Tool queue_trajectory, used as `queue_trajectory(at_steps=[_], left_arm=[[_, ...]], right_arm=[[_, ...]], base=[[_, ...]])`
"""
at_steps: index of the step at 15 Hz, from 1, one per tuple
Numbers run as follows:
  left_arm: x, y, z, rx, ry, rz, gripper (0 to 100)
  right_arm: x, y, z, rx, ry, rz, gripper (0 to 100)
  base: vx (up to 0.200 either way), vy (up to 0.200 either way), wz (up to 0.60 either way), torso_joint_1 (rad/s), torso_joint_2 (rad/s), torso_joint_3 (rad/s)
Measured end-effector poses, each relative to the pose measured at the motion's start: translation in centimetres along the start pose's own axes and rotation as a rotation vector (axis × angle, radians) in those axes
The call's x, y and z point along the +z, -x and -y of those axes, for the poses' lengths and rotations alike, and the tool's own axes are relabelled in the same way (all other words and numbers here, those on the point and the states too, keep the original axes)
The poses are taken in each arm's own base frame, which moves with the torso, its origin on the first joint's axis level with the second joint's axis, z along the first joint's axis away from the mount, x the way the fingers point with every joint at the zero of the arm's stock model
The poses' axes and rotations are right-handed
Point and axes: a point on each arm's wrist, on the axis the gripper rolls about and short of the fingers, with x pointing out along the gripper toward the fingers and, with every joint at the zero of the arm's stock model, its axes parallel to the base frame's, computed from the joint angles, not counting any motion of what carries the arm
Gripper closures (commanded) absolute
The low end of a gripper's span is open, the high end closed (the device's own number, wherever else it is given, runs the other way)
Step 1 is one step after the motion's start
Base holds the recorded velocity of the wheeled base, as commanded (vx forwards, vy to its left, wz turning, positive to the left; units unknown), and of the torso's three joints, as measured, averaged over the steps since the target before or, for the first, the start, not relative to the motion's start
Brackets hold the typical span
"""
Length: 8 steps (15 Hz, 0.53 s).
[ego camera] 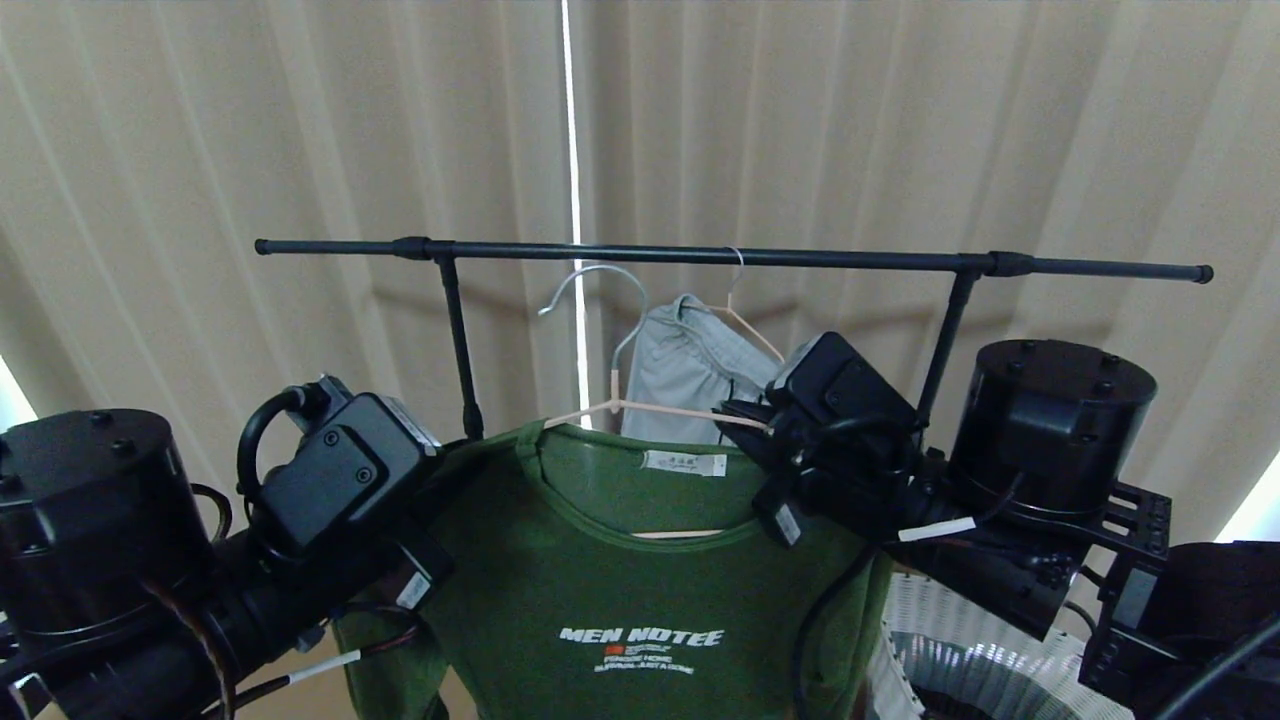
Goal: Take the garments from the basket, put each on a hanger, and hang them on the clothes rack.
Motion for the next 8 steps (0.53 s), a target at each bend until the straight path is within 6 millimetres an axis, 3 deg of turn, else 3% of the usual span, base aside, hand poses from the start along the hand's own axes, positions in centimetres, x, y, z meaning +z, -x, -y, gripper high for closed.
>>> queue_trajectory(at_steps=[3, 4, 8], left_arm=[[-0.09, 0.1, 0.04, 0.0, 0.001, -0.003, 100], [-0.14, 0.18, 0.06, 0.0, 0.003, -0.004, 0], [-0.16, 0.91, -0.03, 0.002, 0.044, 0.011, 0]], right_arm=[[0.04, 0.1, -0.06, 0.0, -0.001, 0.001, 100], [0.09, 0.14, -0.03, -0.003, -0.001, 0.002, 100], [-0.03, 0.78, 0.38, -0.02, -0.003, -0.004, 100]], base=[[0.0, 0.0, 0.0, 0.0, 0.0, 0.0], [0.0, 0.0, 0.0, 0.0, 0.0, 0.0], [0.0, 0.0, 0.0, 0.0, 0.0, 0.0]])
